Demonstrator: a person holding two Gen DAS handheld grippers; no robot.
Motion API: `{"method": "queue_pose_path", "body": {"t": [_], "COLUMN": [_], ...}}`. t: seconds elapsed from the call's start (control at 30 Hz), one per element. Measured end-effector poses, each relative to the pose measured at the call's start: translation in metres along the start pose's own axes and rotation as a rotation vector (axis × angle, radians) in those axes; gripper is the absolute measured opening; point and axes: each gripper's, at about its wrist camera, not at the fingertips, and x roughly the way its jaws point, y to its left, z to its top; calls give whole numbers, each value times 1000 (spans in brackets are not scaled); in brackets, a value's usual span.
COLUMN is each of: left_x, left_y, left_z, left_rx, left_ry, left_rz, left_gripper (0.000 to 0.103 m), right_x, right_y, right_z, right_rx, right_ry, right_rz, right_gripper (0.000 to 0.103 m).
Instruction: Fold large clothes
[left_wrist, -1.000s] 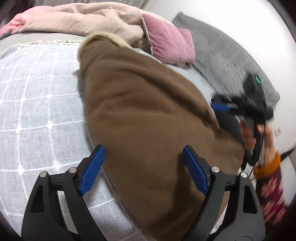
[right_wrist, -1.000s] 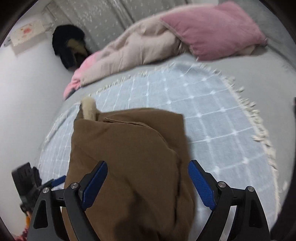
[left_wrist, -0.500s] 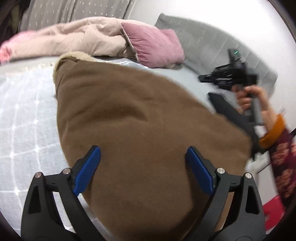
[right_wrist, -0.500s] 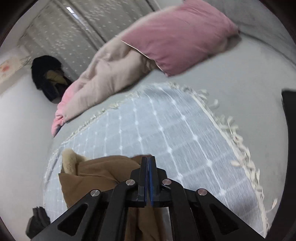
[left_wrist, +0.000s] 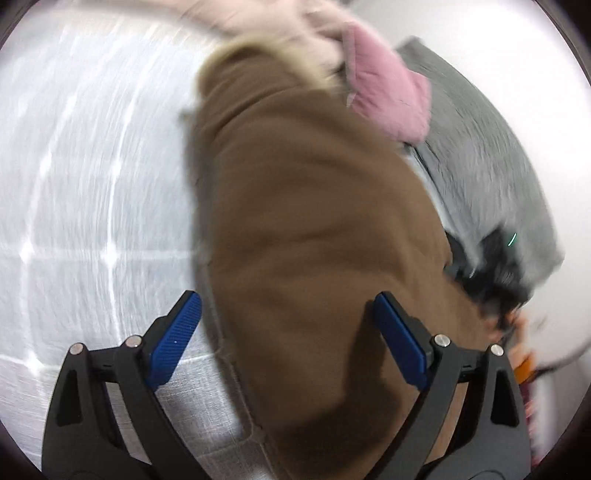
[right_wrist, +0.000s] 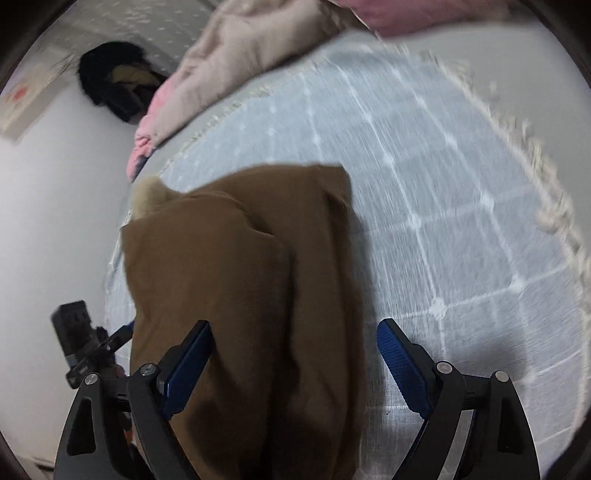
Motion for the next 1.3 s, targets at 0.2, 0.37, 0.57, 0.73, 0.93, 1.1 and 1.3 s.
{"method": "queue_pose_path", "body": {"t": [0.2,0.37,0.57,0.73,0.93,1.1,1.3], "left_x": [24,32,-26,-123,-236,-306,-289], "left_y": [33,19,15,39,94,151,215], "left_z": [-5,-2,-5,15,40,64,113], "left_rx": [-150,-178,-142,-111,-105,-147,-202], "left_ry": [32,-6,-52,-188,-324,-404,-317], "left_rz": [-228,-270,-314,-250,-74,24,297], "left_gripper": [94,67,50,50,51,51,70], "right_x": [54,67,35,46,118,177,250], "right_y": [-53,-18,37,139,263,355,392], "right_z": [-8,-12,-20,-14,9,28,71], "right_rx": [172,48,-39,-187,-260,-294,-195], "right_ry": [93,74,5,-9,55,112,133], "right_rz": [356,366,364,395,529,580,490], "right_gripper": [91,60,43,43,43,42,56]}}
